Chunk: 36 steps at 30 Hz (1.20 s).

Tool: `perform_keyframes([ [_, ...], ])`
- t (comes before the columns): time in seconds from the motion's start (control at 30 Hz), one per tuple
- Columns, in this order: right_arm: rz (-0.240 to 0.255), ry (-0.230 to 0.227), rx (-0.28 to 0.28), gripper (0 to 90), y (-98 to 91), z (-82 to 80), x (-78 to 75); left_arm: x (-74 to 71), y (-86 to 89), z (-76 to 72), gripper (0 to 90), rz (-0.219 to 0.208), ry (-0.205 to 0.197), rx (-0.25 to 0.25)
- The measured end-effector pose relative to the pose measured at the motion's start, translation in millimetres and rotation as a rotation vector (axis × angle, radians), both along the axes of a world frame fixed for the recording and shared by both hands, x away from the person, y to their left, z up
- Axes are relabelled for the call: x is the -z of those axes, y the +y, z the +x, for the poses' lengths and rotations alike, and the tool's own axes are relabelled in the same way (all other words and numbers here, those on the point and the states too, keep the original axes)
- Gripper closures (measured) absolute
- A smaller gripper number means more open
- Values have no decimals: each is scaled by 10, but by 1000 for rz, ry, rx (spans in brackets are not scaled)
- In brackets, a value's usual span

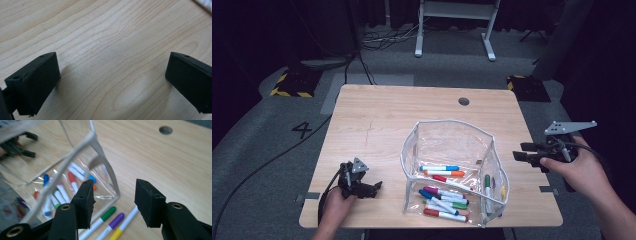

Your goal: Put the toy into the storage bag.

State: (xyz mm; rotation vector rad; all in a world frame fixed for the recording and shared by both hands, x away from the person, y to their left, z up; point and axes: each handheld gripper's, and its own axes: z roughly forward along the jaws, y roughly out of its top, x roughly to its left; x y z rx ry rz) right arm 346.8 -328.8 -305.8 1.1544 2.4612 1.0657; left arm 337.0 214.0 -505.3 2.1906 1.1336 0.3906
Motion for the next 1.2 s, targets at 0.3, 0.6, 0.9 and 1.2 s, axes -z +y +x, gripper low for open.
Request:
perform_keyframes([
  [0.3,-59,114,71,529,-113,154,816,0,-1,-1,0,-1,0,-1],
  [0.6,-89,220,104,552,-110,325,1434,0,-1,-1,0,-1,0,-1],
  [0.9,-199,232,128,652,-64,372,1617,0,0,-1,0,-1,1,-1],
  [1.2,-257,245,203,770,-62,373,1609,0,0,0,0,-1,0,0],
])
